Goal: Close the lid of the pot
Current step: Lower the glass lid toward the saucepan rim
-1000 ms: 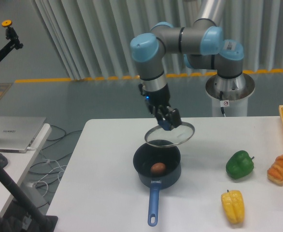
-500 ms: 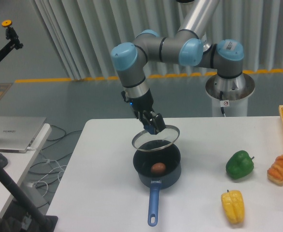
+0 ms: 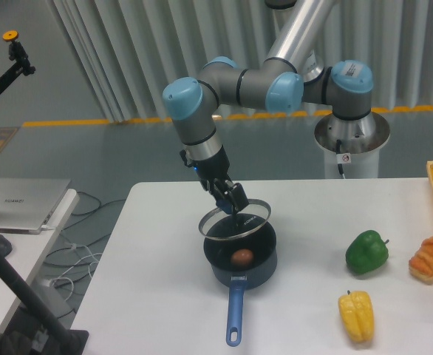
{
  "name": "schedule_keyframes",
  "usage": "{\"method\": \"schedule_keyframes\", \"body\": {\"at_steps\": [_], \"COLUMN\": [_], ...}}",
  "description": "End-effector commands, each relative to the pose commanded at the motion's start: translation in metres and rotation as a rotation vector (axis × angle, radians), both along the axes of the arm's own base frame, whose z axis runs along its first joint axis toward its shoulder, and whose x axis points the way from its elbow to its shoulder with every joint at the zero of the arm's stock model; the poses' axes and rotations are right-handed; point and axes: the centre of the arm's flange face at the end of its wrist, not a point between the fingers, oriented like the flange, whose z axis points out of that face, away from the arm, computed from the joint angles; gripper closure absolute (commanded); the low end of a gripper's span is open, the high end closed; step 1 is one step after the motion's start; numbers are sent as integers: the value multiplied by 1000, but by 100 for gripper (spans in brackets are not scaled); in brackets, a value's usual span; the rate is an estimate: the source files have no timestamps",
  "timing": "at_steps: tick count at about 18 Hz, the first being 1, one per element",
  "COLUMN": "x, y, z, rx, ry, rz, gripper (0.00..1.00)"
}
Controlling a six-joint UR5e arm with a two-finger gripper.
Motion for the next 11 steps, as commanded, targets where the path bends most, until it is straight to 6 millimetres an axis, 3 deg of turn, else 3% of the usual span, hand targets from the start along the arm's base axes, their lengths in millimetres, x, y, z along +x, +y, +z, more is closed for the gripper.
{"method": "schedule_keyframes", "body": {"at_steps": [11], "x": [-3], "y": [6], "z": [-13], "rx": [-13], "ry": [10], "rz": [-1], "gripper": [62]}}
